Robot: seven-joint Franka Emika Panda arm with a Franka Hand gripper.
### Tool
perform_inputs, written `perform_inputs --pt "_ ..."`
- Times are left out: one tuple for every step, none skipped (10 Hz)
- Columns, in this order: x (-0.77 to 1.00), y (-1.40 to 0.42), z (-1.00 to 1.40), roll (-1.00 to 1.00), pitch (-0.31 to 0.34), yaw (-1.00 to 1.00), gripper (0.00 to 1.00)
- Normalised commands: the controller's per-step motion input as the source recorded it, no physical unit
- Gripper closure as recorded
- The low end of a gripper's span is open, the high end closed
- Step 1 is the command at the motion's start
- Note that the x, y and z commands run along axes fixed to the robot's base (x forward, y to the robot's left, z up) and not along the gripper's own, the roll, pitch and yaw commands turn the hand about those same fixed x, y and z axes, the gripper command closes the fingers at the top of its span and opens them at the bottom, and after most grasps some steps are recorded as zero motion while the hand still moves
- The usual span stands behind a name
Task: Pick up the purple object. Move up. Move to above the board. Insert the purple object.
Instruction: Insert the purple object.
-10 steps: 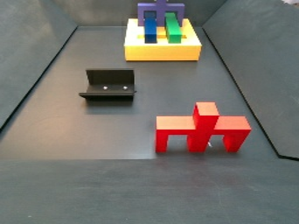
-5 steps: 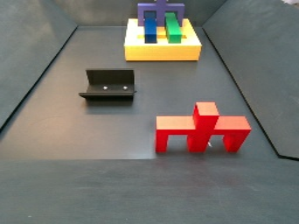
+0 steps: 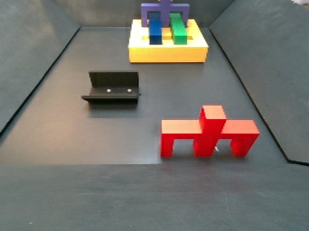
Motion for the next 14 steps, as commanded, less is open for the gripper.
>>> perform_inputs --pt "-0.34 0.03 -0.30 0.00 0.000 -0.12 1.00" --pt "-0.21 0.00 -0.24 0.00 0.000 -0.06 1.00" --pt "-0.18 0.00 -0.20 -0.01 0.000 -0.03 1.00" --pt "-0.12 -0.04 -0.06 -0.02 0.000 -0.01 1.00" --pt "0.00 -0.09 0.00 -0.06 0.000 -0.02 1.00" --pt "0.06 -0.07 0.00 -0.11 0.000 -0.02 1.00" --pt "0.06 -0.05 0.00 -0.13 0.000 0.00 1.00" --pt "0.01 0.00 -0.05 -0.08 0.000 -0.02 1.00" --pt "0.03 -0.01 0.00 -0.14 -0.006 0.00 1.00" --pt "0.00 -0.03 -0.01 -0.14 -0.014 0.00 1.00" --pt "0.00 0.00 -0.17 -0.11 -0.026 0.00 1.00" --pt "0.06 -0.13 -0.11 -0.11 -0.020 0.00 1.00" --pt "0.01 0.00 -0.21 -0.07 -0.006 -0.01 1.00" --pt "0.07 0.04 -0.26 0.00 0.000 0.00 1.00"
